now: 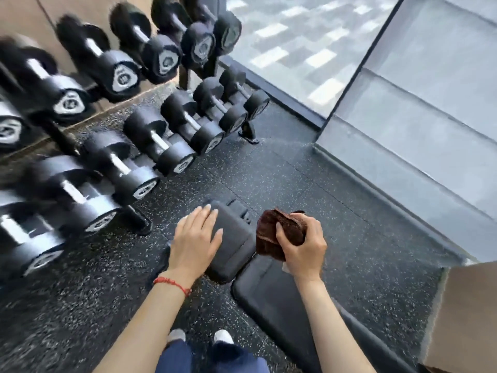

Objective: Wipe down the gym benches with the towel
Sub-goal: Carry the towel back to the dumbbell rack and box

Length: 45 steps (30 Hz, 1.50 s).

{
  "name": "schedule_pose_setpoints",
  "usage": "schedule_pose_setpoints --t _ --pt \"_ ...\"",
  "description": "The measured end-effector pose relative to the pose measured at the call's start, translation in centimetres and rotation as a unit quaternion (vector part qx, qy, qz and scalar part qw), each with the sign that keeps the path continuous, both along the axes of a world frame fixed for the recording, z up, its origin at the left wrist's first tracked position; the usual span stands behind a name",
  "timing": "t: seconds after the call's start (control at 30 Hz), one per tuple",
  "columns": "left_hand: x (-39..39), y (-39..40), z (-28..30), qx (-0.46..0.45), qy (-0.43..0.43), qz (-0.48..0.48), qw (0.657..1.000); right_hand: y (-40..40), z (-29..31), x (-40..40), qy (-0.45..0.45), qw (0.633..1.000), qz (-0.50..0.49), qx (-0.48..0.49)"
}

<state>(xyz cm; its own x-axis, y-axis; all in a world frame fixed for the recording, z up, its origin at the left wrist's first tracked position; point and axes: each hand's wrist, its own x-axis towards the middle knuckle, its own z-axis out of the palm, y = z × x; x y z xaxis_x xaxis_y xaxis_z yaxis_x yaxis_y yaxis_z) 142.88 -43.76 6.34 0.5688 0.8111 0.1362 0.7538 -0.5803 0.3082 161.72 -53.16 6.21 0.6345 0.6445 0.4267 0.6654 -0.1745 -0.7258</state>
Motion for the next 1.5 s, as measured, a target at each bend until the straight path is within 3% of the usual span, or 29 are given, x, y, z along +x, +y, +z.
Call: schedule_pose_setpoints --t 0.27,0.5,0.9,1.2,1.5 --pt "-7.7 -0.8 0.1 -0.016 0.036 0.159 0.986 5.6 0.2 -6.0 0.01 0.986 0.165 0.023" --pt "-16.2 -3.1 0.0 -0.017 0.016 0.284 0.958 8.1 0.2 -14.3 0.014 0.957 0.289 0.015" --pt "-34.3 -8.9 0.1 -0.016 -0.015 0.432 0.901 8.0 0.8 -33.7 0.005 0.901 0.434 -0.003" --pt "-47.6 -14.5 -0.5 -0.02 -0.002 0.521 0.854 5.6 0.6 -48.6 0.006 0.847 0.531 -0.018" --pt "-58.9 -21.8 -1.3 -0.022 0.003 0.632 0.774 2.8 0.0 -63.3 -0.008 0.756 0.654 -0.037"
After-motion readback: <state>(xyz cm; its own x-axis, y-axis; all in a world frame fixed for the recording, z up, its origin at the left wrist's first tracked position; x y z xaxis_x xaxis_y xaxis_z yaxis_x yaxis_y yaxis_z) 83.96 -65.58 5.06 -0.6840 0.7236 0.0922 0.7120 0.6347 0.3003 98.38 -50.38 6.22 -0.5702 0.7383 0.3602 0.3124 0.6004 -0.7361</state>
